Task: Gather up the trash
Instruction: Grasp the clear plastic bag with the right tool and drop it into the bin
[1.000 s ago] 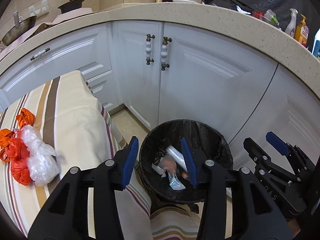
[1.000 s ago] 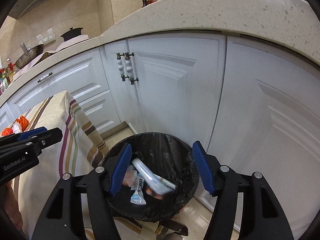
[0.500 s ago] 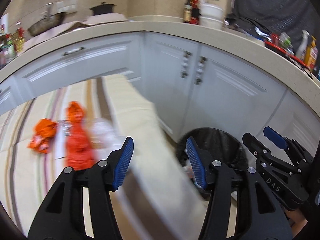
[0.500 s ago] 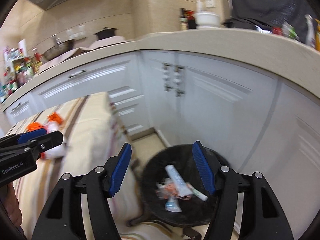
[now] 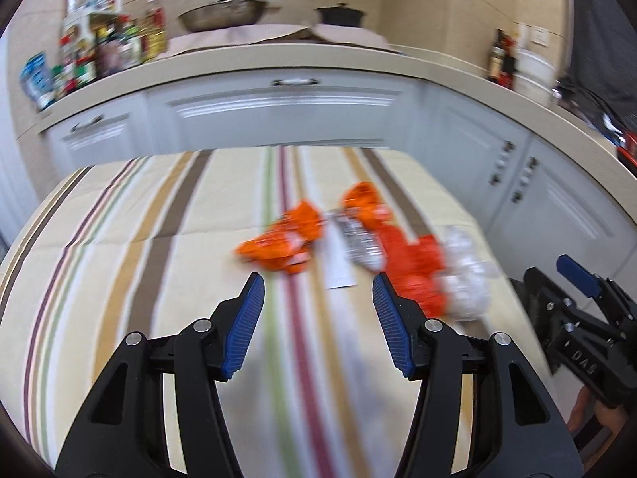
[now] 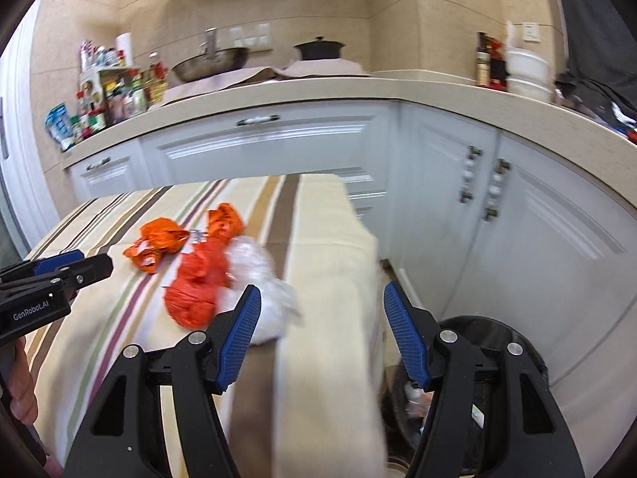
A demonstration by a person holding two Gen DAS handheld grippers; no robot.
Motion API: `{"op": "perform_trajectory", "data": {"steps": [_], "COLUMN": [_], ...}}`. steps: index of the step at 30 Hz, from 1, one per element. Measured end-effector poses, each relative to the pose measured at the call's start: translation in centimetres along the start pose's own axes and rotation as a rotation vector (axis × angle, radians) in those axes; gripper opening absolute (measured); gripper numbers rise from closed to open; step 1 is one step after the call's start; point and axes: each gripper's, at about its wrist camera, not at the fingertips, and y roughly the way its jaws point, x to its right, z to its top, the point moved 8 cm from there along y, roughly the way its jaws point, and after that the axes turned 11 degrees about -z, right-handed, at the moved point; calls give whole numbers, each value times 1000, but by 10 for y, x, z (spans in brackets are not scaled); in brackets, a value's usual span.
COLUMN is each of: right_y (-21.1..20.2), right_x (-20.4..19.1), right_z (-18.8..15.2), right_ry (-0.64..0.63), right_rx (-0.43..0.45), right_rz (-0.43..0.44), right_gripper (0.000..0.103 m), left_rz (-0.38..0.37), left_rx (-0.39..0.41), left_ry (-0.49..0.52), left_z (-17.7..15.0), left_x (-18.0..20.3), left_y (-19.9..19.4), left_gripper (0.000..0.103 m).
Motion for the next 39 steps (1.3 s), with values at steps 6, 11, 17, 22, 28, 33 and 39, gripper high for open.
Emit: {"op": "perform_trajectory", "data": {"steps": [6, 11, 17, 22, 28, 33, 39], "right_y": [17, 30, 46, 52, 48, 38, 27], "right_x": [-27, -36, -40, -45, -52, -46, -21], "right_z": [2, 5, 2, -3, -7, -4, -2], "right_ry": [-41, -54, -67, -75, -85, -76, -44], "right_rx": [-36, -66, -133, -175, -183, -155, -122], "right_rz": [25, 21, 17, 43, 90, 91, 52], "right_gripper": [63, 64, 64, 54, 39, 37, 37], "left_rz": [48, 75, 86, 68, 45, 18, -31], "left_rx": [-1, 1, -8, -21, -33, -40, -49], "left_ry": [-62, -102, -136, -135, -123, -98, -56], "left_z": [-7, -8, -12, -14, -15, -16, -16], "left_x": [-44, -71, -87, -83, -71, -53, -20], "left_y": [-8, -11, -9, -4, 1, 5, 12], "left_gripper": [55, 55, 55, 55, 55, 55, 56]}}
